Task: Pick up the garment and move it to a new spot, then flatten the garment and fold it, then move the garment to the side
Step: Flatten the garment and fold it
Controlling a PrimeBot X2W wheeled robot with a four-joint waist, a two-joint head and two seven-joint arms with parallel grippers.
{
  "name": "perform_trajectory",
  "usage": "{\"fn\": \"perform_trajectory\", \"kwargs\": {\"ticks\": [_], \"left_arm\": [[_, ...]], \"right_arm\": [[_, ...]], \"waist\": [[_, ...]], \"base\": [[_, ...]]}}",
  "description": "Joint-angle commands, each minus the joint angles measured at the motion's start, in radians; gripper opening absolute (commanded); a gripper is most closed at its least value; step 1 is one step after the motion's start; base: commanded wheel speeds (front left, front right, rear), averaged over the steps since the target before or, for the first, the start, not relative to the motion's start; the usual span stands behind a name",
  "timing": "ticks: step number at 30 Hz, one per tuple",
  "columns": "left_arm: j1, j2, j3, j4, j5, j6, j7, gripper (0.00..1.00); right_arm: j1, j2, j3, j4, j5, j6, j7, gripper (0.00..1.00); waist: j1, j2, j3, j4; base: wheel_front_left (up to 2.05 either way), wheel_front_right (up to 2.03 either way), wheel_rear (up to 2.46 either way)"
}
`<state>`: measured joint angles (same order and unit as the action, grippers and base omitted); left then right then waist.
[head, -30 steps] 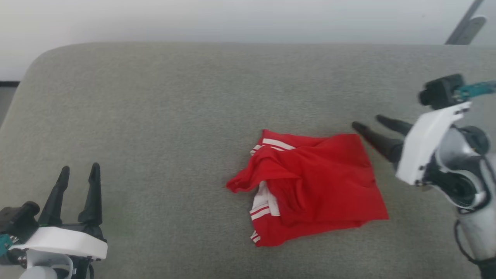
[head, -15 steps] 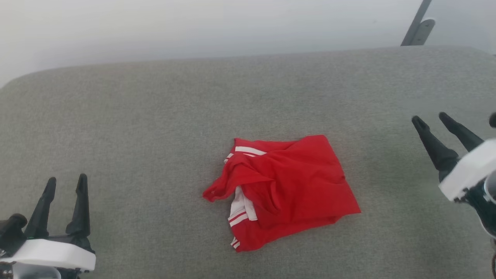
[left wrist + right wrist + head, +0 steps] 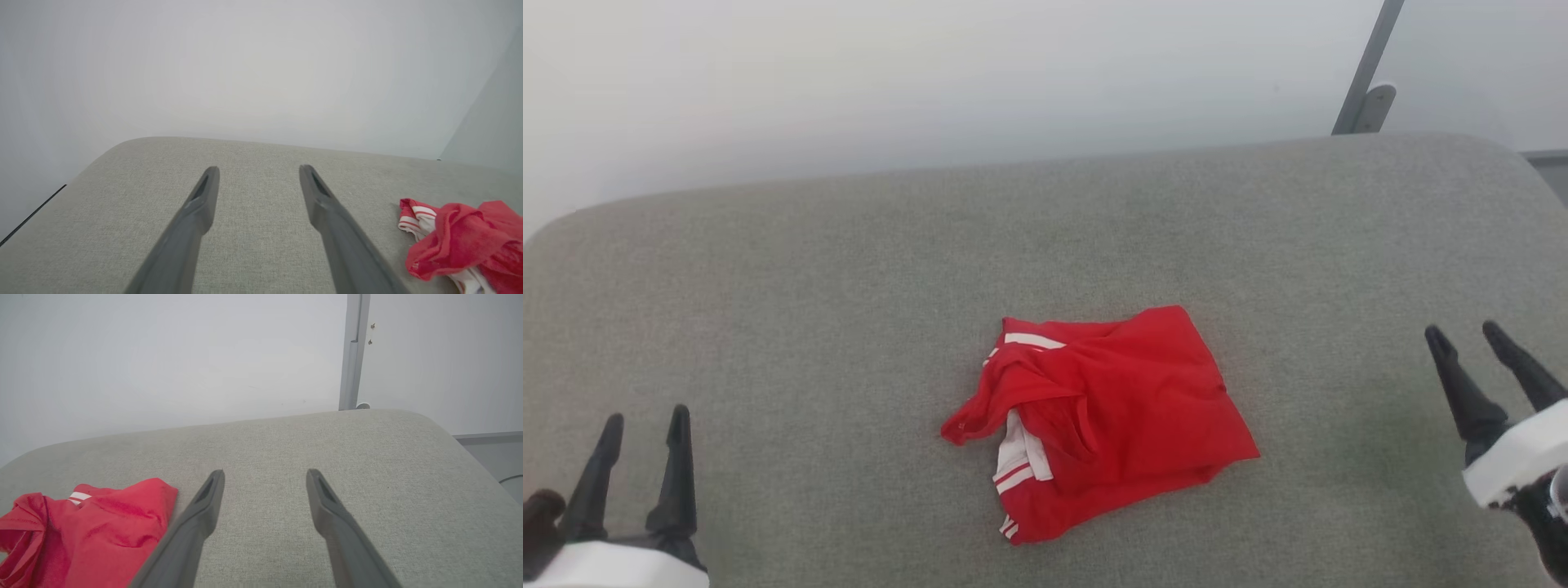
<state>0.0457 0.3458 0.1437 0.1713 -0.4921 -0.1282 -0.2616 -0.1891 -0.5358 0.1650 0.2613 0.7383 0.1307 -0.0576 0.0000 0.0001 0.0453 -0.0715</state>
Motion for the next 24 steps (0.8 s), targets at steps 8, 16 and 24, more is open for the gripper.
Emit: {"fn": "perform_trajectory", "kwargs": {"ticks": [8, 16, 24], "left_arm": [[0.050, -0.014, 0.025, 0.000, 0.017, -0.002, -0.004, 1.00], [0.055, -0.023, 0.037, 0.003, 0.024, -0.002, -0.004, 1.00], [0.062, -0.031, 0.045, 0.000, 0.031, -0.002, -0.004, 1.00]], "right_arm": [[0.043, 0.002, 0.029, 0.038, 0.030, 0.000, -0.068, 1.00], [0.055, -0.011, 0.046, 0.056, 0.053, 0.000, -0.097, 1.00], [0.054, -0.020, 0.068, 0.076, 0.073, 0.000, -0.115, 1.00]], "waist": [[0.0000, -0.0001, -0.030, 0.007], [0.0000, -0.0001, -0.036, 0.018], [0.0000, -0.0001, -0.041, 0.026]], "base": [[0.00, 0.00, 0.00], [0.00, 0.00, 0.00], [0.00, 0.00, 0.00]]}}
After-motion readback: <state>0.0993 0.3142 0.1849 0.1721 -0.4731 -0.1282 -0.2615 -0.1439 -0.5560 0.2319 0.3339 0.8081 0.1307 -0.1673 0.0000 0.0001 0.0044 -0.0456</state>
